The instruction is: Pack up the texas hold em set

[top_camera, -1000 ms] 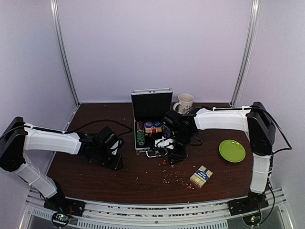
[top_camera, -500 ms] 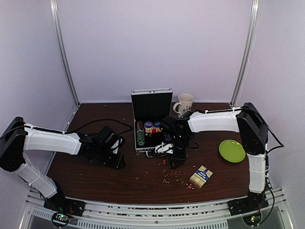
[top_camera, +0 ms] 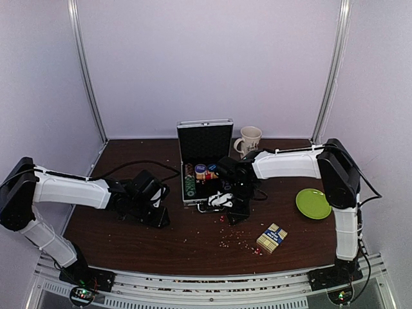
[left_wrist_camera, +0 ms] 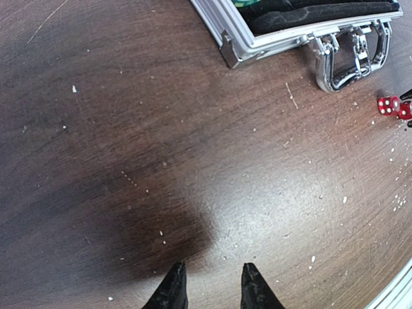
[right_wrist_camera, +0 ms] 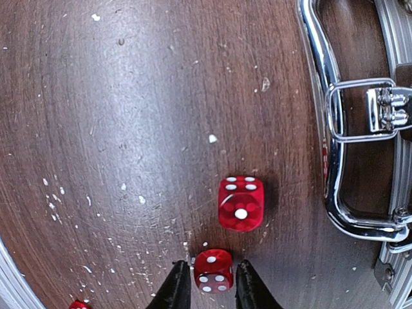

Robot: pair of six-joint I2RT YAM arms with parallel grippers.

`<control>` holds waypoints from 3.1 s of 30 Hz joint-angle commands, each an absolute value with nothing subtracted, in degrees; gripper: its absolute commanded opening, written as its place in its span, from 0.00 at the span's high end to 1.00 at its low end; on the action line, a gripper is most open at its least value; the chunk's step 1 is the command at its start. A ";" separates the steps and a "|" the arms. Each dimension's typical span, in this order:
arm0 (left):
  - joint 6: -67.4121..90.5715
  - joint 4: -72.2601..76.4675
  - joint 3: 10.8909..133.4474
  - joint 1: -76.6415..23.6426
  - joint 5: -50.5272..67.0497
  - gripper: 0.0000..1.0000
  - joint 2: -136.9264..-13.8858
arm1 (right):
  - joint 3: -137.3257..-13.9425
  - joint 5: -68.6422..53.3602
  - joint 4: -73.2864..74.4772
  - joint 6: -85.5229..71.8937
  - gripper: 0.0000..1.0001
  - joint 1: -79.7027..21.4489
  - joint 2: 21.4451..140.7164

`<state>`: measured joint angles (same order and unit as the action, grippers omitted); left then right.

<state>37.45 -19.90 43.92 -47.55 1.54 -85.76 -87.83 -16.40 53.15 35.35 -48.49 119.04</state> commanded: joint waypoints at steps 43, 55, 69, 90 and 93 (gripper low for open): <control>38.67 -18.46 42.85 -47.22 2.62 0.69 -83.91 | -127.81 -2.17 51.24 17.93 0.93 -43.82 139.93; 38.91 -18.00 42.66 -47.20 3.49 0.69 -84.65 | -130.34 -0.38 48.50 19.11 0.91 -43.33 143.98; 38.82 -17.05 41.92 -47.20 3.67 0.69 -85.42 | -128.72 -2.26 49.38 20.24 0.68 -43.07 142.16; 37.93 -16.44 44.08 -47.23 0.95 0.69 -85.16 | -86.91 -12.70 49.47 29.34 0.67 -47.95 110.88; 38.01 -16.44 44.05 -47.20 0.97 0.69 -84.97 | -87.06 -12.43 49.22 28.69 0.67 -49.32 113.49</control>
<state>38.30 -18.39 42.54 -47.55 1.65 -85.08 -88.16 -11.53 47.97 26.96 -47.09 110.08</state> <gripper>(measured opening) 0.313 0.327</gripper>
